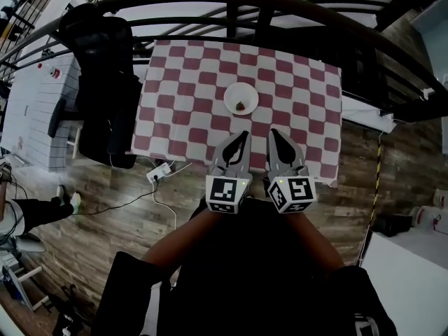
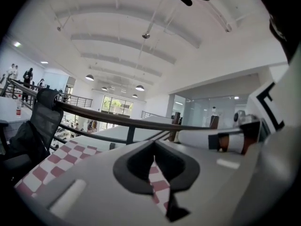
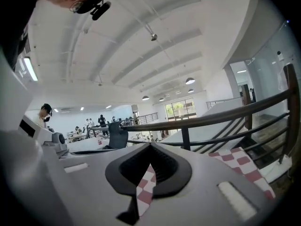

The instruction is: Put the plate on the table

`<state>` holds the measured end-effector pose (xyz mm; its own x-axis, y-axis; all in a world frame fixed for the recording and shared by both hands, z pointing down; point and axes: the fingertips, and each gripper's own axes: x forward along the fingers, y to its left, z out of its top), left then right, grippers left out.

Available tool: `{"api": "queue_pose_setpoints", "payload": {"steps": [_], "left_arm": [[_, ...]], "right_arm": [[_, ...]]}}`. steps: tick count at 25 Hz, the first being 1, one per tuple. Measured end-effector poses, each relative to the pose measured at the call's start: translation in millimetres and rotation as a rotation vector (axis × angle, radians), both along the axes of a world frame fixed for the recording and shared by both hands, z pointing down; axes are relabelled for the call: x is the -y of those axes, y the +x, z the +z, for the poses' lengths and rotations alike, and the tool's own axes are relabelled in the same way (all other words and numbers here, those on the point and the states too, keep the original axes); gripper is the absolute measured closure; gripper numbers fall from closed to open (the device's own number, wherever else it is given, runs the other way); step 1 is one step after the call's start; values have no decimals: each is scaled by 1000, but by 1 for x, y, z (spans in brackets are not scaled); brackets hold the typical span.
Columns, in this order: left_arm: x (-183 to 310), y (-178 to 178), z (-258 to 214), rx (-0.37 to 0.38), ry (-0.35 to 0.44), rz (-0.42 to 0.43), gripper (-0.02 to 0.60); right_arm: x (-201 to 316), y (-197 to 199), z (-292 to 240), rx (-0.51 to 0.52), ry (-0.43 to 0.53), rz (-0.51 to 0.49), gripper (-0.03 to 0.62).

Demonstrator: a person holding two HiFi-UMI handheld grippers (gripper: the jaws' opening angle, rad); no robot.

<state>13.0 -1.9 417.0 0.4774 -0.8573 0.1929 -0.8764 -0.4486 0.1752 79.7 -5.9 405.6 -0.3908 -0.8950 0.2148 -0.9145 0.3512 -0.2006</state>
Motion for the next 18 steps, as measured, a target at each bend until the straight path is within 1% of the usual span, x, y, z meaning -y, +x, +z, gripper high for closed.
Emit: {"api": "queue_pose_setpoints", "payload": {"steps": [3,7,10,14,18], "left_arm": [[-13,17,-4,13,11,22,572],[-32,37,-13,24,35,44,572],[-51,51,-11,24,39,66,572],[-71,59,-7,14,34,57,572],[-90,71,-6,19,49,59,572]], "right_arm": [[-17,9,-1,-31,5,7,597],[-40,20,-4,-29,6,8,597],[-58,29,-5,-44,15,13,597],[-80,37,-6,-63,22,10,597],[-103,49,-2,-79,21,13,597]]}}
